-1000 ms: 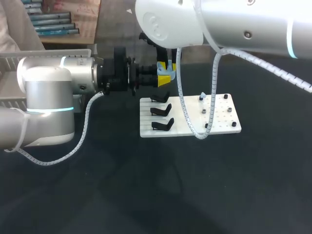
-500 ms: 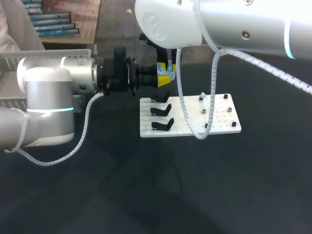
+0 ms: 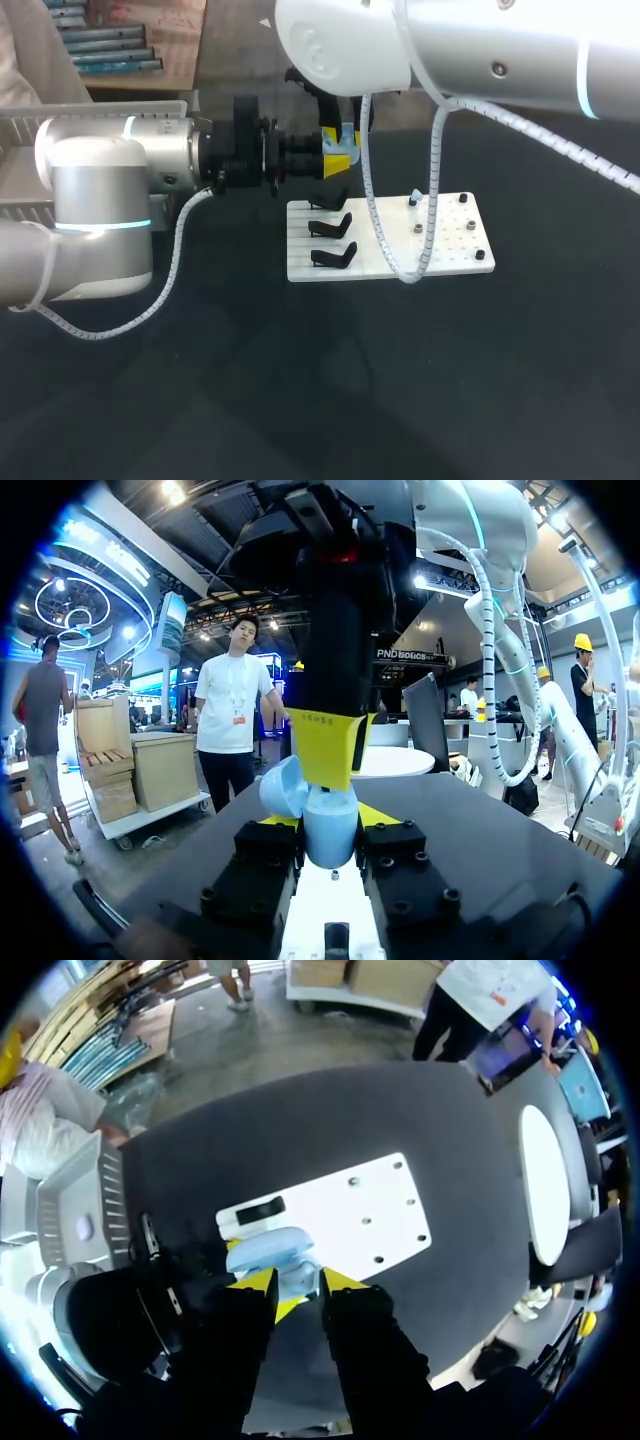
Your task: Pick up each earbud case from the left stands, insert the matching earbuds, close the lid, and place the case in the box.
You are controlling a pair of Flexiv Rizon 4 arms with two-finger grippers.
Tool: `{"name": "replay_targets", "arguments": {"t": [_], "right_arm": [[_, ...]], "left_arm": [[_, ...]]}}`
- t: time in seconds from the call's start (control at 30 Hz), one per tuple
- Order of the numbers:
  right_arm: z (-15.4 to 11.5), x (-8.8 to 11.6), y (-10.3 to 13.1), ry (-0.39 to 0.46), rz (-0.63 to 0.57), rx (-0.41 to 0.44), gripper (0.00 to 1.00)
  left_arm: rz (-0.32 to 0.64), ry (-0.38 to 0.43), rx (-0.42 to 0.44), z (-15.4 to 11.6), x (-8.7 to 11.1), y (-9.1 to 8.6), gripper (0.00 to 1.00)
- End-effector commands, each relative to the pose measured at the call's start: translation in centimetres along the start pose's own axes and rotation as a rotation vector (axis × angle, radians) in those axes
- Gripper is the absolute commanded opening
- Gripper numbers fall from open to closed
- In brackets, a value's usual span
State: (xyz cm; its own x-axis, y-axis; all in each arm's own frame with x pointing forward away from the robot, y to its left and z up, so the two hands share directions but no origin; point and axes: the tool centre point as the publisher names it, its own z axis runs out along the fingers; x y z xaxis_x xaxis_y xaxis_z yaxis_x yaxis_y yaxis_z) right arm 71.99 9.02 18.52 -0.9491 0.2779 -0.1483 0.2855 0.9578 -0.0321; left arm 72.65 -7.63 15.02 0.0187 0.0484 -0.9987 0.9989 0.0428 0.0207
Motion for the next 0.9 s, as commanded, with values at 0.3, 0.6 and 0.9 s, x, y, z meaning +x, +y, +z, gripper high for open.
{"name": "replay_targets", "arguments": {"t": [0.3,0.6,0.9], "right_arm": [[-2.3,1.9,-2.2,-0.063,-0.024,-0.106,0.44],[-2.7,3.1,-5.0,-0.195,-0.071,-0.173,1.00],[-1.8,2.1,-7.6,-0.219,-0.042,-0.181,1.00]], "left_arm": [[0.004,-0.005,-0.008,0.0,0.1,-0.2,0.00],[0.004,-0.005,-0.008,0.0,0.1,-0.2,0.00],[0.004,-0.005,-0.008,0.0,0.1,-0.2,0.00]]}}
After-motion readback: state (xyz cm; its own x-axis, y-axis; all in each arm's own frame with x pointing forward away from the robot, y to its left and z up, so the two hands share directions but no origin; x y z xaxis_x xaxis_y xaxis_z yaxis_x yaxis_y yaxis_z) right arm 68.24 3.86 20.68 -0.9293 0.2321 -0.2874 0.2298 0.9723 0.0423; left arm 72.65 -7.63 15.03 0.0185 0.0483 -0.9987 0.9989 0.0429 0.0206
